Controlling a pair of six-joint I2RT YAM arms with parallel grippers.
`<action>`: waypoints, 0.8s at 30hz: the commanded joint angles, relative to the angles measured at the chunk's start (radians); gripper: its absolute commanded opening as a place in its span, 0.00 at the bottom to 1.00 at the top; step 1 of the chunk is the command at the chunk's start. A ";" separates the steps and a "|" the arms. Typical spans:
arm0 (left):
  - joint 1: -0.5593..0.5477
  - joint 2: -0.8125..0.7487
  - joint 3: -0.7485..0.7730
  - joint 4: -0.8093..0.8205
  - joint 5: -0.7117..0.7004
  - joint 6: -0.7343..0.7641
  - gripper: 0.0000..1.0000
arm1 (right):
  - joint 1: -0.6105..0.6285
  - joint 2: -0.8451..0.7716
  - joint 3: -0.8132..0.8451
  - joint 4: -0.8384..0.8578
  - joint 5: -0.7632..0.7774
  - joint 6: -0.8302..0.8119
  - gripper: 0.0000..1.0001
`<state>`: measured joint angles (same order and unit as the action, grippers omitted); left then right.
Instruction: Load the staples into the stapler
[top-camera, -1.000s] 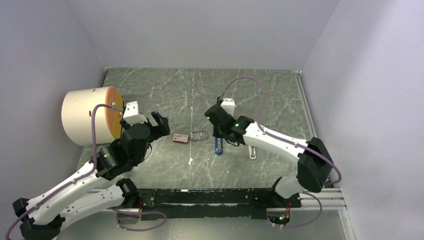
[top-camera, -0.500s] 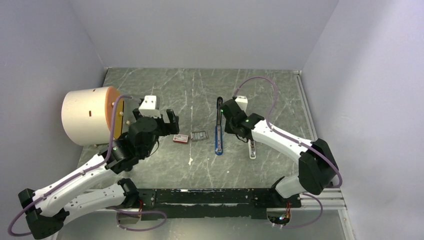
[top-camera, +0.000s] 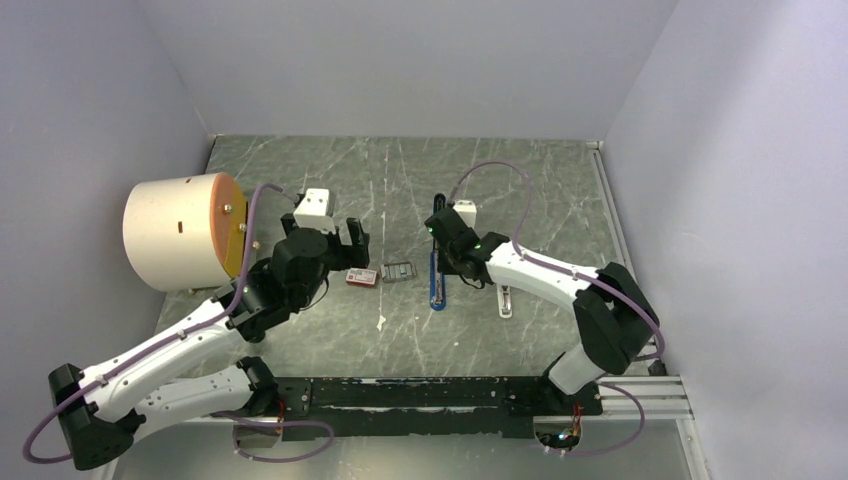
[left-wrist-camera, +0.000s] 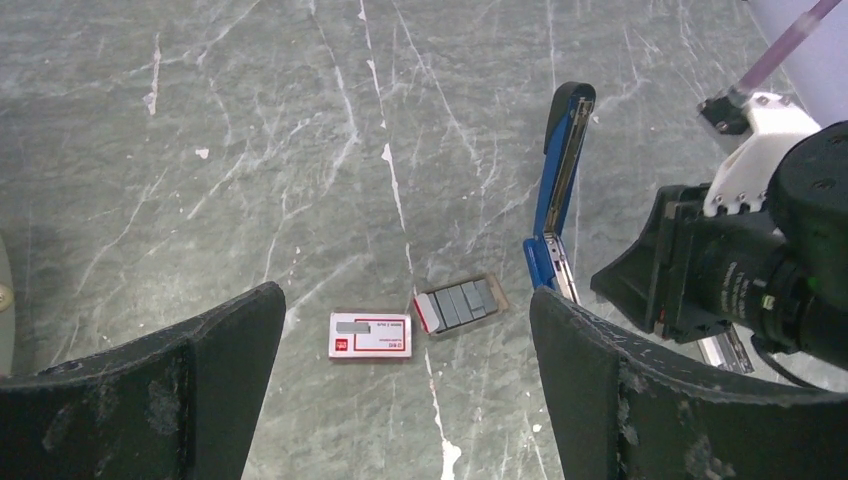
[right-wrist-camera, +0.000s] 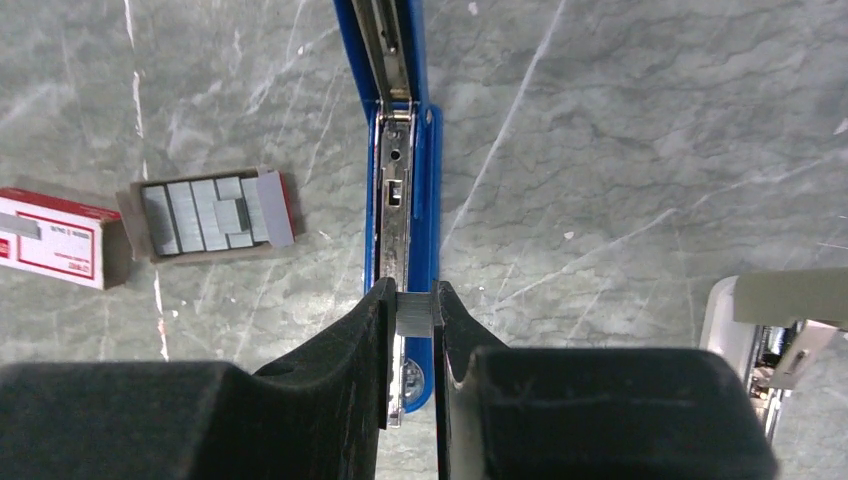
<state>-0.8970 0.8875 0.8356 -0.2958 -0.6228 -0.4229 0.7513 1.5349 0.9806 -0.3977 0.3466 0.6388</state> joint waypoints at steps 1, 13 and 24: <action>0.012 0.007 -0.012 0.032 -0.028 -0.028 0.97 | 0.022 0.032 0.025 0.026 0.012 -0.010 0.20; 0.013 0.010 -0.027 0.030 -0.029 -0.050 0.97 | 0.080 0.082 0.027 0.051 0.075 0.001 0.19; 0.015 0.014 -0.030 0.029 -0.028 -0.056 0.97 | 0.085 0.088 -0.002 0.121 0.112 -0.046 0.18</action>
<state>-0.8913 0.8982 0.8085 -0.2951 -0.6319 -0.4683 0.8318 1.6062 0.9817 -0.3328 0.4149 0.6182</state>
